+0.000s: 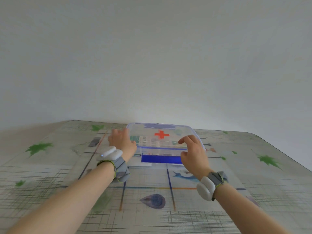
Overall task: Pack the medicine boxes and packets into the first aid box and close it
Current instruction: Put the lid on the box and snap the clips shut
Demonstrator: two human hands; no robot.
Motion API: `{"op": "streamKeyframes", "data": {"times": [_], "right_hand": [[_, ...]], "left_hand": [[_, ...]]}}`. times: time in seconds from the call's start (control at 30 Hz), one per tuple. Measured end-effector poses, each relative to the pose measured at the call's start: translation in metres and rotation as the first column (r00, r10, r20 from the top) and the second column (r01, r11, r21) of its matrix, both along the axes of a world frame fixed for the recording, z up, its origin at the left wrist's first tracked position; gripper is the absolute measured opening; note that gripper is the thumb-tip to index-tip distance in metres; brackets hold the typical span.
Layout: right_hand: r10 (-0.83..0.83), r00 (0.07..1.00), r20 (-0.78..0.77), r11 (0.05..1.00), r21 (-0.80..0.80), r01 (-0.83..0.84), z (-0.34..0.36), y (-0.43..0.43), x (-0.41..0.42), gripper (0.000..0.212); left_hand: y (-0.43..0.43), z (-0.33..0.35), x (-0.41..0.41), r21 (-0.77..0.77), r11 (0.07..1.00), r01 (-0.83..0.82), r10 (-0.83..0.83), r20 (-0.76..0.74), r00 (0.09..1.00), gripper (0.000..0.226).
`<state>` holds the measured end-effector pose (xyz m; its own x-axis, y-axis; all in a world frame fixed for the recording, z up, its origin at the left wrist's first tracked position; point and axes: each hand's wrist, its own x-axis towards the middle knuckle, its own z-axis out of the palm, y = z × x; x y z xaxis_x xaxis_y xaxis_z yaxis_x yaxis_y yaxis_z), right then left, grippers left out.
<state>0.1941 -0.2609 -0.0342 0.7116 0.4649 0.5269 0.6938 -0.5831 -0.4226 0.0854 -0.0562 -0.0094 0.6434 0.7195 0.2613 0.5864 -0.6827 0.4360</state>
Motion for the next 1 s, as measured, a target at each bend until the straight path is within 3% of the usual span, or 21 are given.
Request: {"op": "streamKeyframes", "data": {"times": [0.1, 0.2, 0.33, 0.53, 0.73, 1.0], "right_hand": [[-0.020, 1.000, 0.011, 0.976, -0.216, 0.022, -0.005, -0.011, 0.011, 0.056], [-0.006, 1.000, 0.013, 0.930, -0.367, 0.011, -0.011, -0.018, 0.016, 0.072], [0.028, 0.997, 0.073, 0.904, -0.428, 0.006, -0.016, -0.024, 0.019, 0.080], [0.001, 0.991, 0.135, 0.931, -0.361, 0.048, -0.023, -0.021, 0.019, 0.080], [0.030, 0.986, 0.163, 0.958, -0.286, 0.019, -0.028, -0.022, 0.021, 0.071], [0.099, 0.991, 0.089, 0.962, -0.263, -0.073, -0.020, -0.030, 0.027, 0.058]], "left_hand": [[-0.012, -0.004, -0.002, 0.080, 0.948, 0.307, -0.312, 0.063, 0.948, 0.041], [-0.020, -0.016, -0.006, 0.119, 0.888, 0.443, -0.443, -0.029, 0.896, 0.046], [-0.020, -0.032, -0.008, 0.361, 0.829, 0.428, -0.388, -0.179, 0.904, 0.075], [-0.029, -0.042, -0.002, 0.522, 0.795, 0.309, -0.221, -0.225, 0.949, 0.074], [-0.028, -0.042, -0.004, 0.486, 0.799, 0.353, -0.303, -0.182, 0.935, 0.058], [-0.026, -0.039, -0.006, 0.447, 0.815, 0.368, -0.362, -0.102, 0.927, 0.043]]}}
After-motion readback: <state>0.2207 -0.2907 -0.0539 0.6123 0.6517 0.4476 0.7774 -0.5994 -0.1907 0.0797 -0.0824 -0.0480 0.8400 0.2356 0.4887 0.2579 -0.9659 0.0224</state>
